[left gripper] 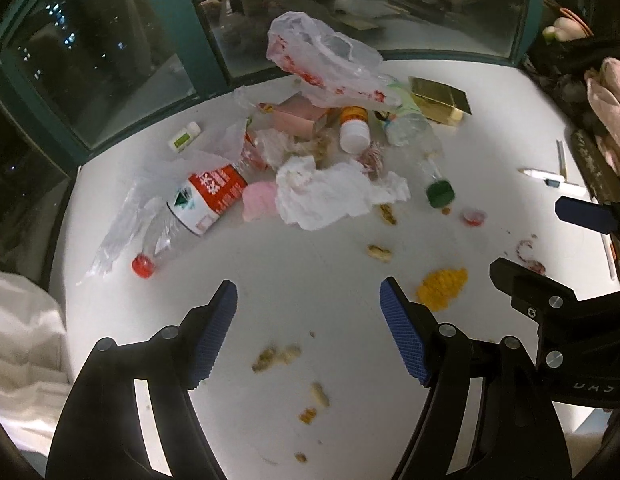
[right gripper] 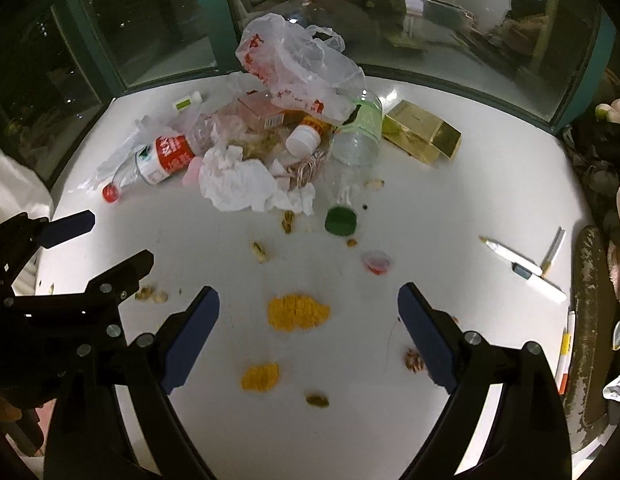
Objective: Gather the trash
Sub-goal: 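Lower the right gripper onto the clear bottle with green label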
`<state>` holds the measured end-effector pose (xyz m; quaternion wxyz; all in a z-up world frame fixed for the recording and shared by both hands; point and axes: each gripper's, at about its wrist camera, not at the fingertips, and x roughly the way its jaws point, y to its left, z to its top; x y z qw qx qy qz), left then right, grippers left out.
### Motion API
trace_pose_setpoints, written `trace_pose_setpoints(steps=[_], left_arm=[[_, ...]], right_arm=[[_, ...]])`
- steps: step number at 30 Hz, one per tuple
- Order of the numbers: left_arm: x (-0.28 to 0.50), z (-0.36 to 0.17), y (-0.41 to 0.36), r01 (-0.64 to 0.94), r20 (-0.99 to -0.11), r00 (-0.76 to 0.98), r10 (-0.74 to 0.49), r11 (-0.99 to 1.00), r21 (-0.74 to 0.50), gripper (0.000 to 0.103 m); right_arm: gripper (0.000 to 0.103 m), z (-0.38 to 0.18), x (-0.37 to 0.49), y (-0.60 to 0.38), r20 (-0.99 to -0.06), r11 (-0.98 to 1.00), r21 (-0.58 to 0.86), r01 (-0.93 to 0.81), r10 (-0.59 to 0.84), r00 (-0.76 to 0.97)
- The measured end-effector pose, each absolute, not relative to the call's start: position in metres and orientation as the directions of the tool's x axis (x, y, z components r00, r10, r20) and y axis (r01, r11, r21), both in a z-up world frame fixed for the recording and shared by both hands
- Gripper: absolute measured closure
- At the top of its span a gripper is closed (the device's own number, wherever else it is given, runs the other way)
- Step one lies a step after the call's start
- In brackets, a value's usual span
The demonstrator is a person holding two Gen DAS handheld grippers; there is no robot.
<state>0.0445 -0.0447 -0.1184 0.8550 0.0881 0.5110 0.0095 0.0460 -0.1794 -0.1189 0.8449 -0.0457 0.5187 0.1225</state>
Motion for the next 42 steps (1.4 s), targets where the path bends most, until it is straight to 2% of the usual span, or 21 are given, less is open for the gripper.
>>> trace_pose_setpoints(steps=[10, 14, 25, 35, 42], left_arm=[[0.103, -0.149, -0.016, 0.052, -0.886, 0.458, 0.069, 0.993, 0.104, 0.027], [0.126, -0.158, -0.011, 0.033, -0.878, 0.469, 0.095, 0.992, 0.125, 0.021], [0.182, -0.175, 0.006, -0.051, -0.876, 0.465, 0.126, 0.992, 0.116, 0.017], [0.219, -0.196, -0.002, -0.021, -0.889, 0.453, 0.067, 0.998, 0.064, 0.013], [0.229, -0.202, -0.008, -0.006, -0.876, 0.474, 0.091, 0.995, 0.101, 0.009]], right_arm=[[0.015, -0.140, 0.106, -0.156, -0.911, 0.971, 0.008, -0.240, 0.106, 0.398], [0.015, -0.151, 0.128, -0.153, -0.913, 0.974, 0.014, -0.226, 0.104, 0.394], [0.015, -0.177, 0.194, -0.154, -0.926, 0.987, 0.022, -0.157, 0.080, 0.369], [0.015, -0.206, 0.232, -0.166, -0.942, 0.996, 0.009, -0.086, 0.038, 0.333], [0.015, -0.223, 0.248, -0.171, -0.952, 0.997, 0.038, -0.072, 0.058, 0.301]])
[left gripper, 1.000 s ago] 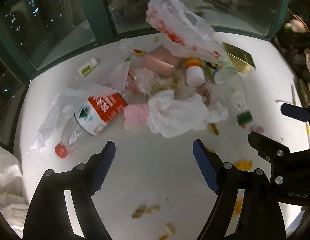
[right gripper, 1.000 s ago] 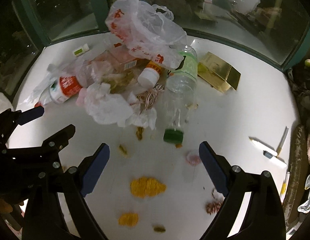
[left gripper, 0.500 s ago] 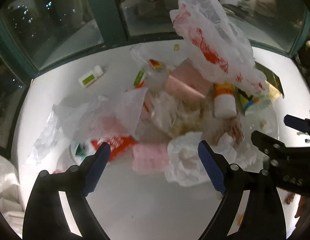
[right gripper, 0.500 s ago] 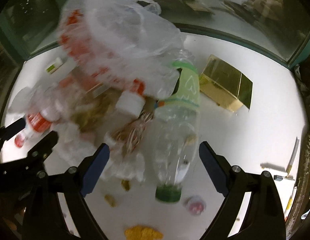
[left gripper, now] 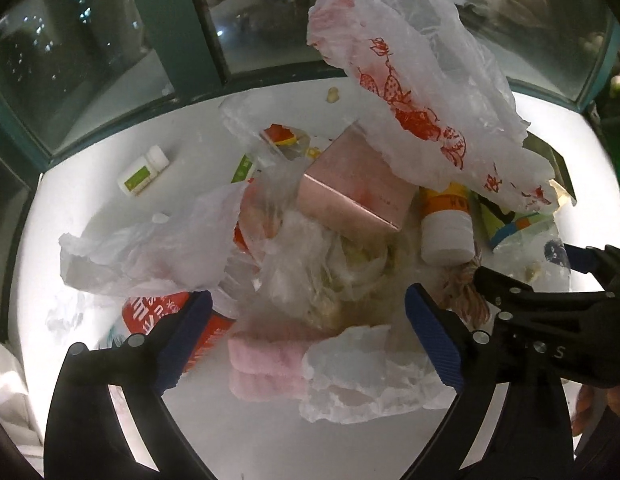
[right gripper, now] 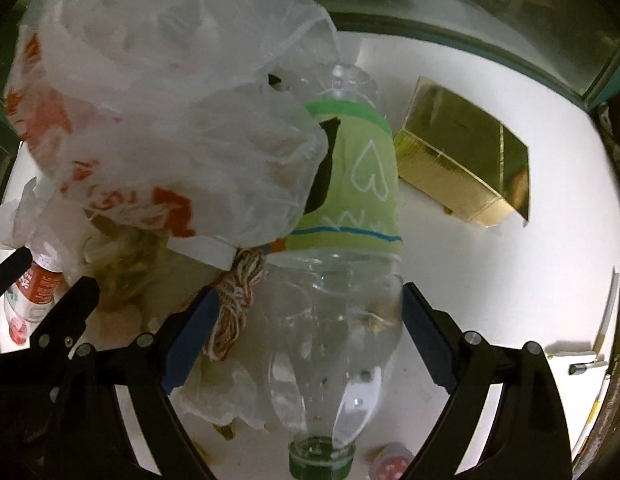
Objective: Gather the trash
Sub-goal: 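Lower the right gripper onto the clear bottle with green label, then close the right gripper on the bottle and lift it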
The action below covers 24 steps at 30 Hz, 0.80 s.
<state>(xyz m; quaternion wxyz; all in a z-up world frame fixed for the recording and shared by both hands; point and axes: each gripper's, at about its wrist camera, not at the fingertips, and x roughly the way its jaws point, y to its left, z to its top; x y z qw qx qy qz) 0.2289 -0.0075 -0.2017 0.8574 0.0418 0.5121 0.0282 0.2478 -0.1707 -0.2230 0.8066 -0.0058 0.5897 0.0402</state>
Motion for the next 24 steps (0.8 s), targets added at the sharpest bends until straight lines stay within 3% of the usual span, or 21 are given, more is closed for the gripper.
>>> trace_pose_setpoints(steps=[7, 11, 13, 24], left_arm=[[0.232, -0.207, -0.007, -0.009, -0.877, 0.471, 0.092, 0.995, 0.100, 0.009], [0.227, -0.206, -0.008, 0.001, -0.880, 0.468, 0.085, 0.995, 0.096, 0.009], [0.225, -0.205, -0.010, 0.005, -0.880, 0.467, 0.083, 0.995, 0.096, 0.009], [0.206, -0.186, -0.018, 0.014, -0.873, 0.483, 0.065, 0.997, 0.082, 0.009]], right_arm=[[0.016, -0.226, 0.253, -0.170, -0.952, 0.996, 0.027, -0.088, 0.053, 0.303], [0.035, -0.231, 0.249, -0.166, -0.958, 0.994, 0.031, -0.104, 0.059, 0.281], [0.039, -0.233, 0.246, -0.168, -0.958, 0.993, 0.061, -0.097, 0.086, 0.274], [0.042, -0.216, 0.221, -0.194, -0.953, 0.991, 0.118, -0.066, 0.131, 0.271]])
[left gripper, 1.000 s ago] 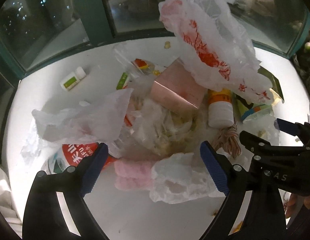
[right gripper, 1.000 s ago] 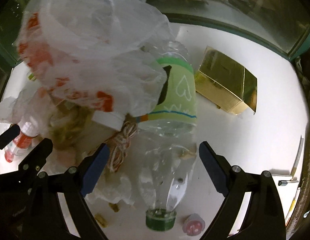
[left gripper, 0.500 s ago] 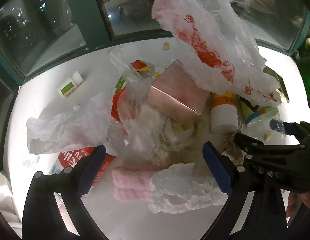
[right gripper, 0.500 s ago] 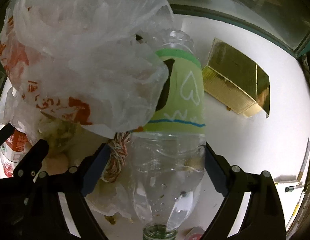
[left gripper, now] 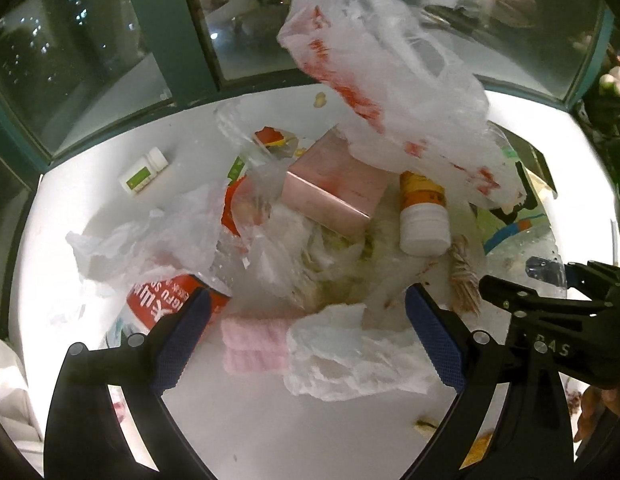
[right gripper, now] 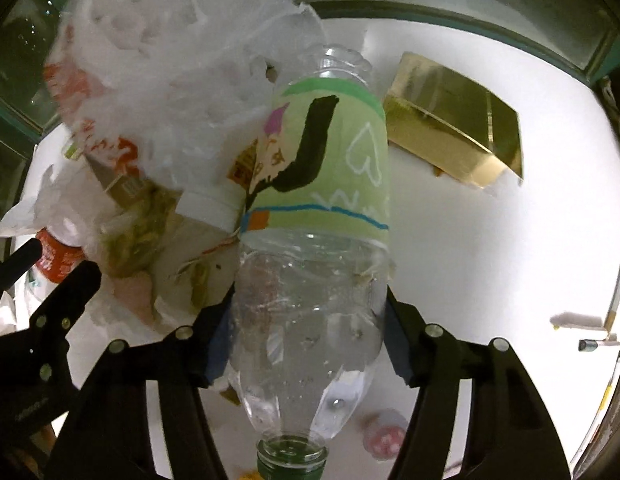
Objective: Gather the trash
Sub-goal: 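Close the right gripper on the bottle and lift it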
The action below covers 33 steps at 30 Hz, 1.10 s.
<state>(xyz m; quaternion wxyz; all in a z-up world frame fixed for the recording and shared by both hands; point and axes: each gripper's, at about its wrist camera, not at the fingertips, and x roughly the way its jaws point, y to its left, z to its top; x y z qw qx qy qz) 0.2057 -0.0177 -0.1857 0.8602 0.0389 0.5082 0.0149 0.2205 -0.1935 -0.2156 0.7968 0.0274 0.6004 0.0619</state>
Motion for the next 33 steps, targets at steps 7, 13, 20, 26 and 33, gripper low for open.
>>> trace_pose_setpoints(steps=[7, 13, 20, 26, 33], left_arm=[[0.177, -0.172, -0.028, 0.029, -0.875, 0.482, 0.048, 0.997, 0.071, 0.009], [0.140, -0.159, -0.037, 0.041, -0.875, 0.483, 0.019, 0.998, 0.044, 0.009], [0.085, -0.153, -0.034, 0.051, -0.878, 0.478, 0.018, 0.998, 0.049, 0.009], [0.038, -0.152, -0.033, 0.041, -0.884, 0.467, 0.021, 0.998, 0.045, 0.009], [0.011, -0.148, -0.044, 0.082, -0.879, 0.478, 0.006, 0.995, 0.051, 0.009]], right_arm=[[0.042, -0.197, 0.201, -0.197, -0.947, 0.987, 0.139, -0.083, 0.157, 0.282], [0.042, -0.178, 0.157, -0.191, -0.941, 0.980, 0.170, -0.106, 0.193, 0.279], [0.042, -0.166, 0.101, -0.180, -0.943, 0.977, 0.165, -0.137, 0.197, 0.269], [0.042, -0.161, 0.063, -0.174, -0.946, 0.975, 0.152, -0.162, 0.191, 0.262], [0.042, -0.153, 0.026, -0.185, -0.948, 0.979, 0.132, -0.158, 0.171, 0.268]])
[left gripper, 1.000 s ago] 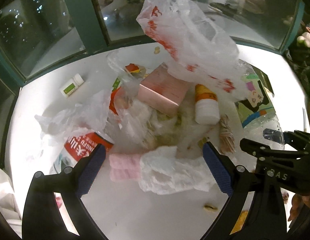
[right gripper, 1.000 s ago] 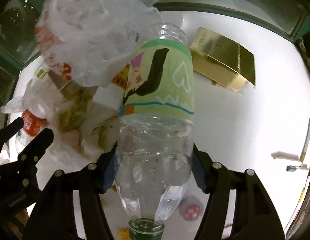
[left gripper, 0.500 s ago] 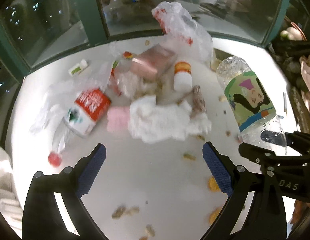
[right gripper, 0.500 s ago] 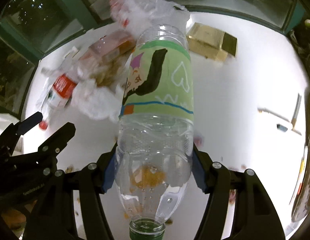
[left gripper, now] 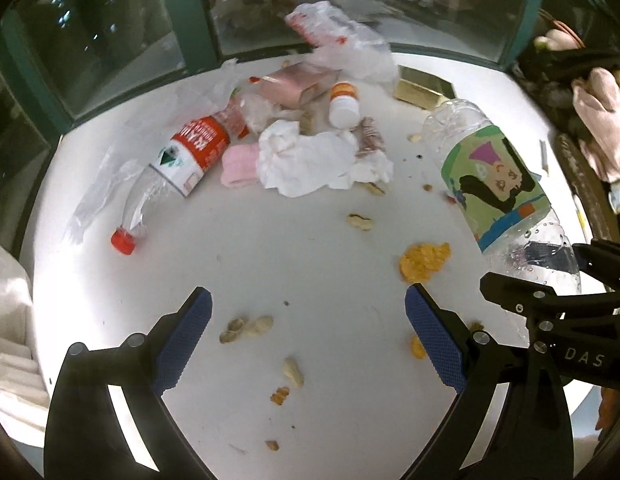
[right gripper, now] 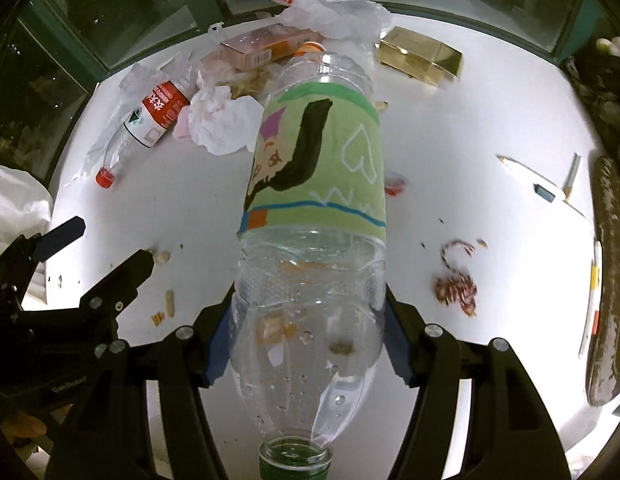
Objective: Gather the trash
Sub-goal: 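Close the right gripper on the bottle and lift it, then carry the bottle in the right gripper over the trash bin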
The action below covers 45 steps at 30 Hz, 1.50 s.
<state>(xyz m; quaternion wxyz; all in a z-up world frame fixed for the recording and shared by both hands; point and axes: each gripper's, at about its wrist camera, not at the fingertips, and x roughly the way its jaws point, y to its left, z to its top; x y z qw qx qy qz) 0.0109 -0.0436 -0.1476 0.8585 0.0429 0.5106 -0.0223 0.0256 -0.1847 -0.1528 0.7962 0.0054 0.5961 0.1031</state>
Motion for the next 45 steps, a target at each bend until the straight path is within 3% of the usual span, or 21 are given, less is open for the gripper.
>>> trace_pose_setpoints(steps=[45], left_arm=[[-0.046, -0.135, -0.198, 0.584, -0.849, 0.449, -0.279, 0.810, 0.043, 0.009]], right_arm=[[0.043, -0.133, -0.111, -0.313, -0.936, 0.939, 0.099, 0.329, -0.025, 0.352]])
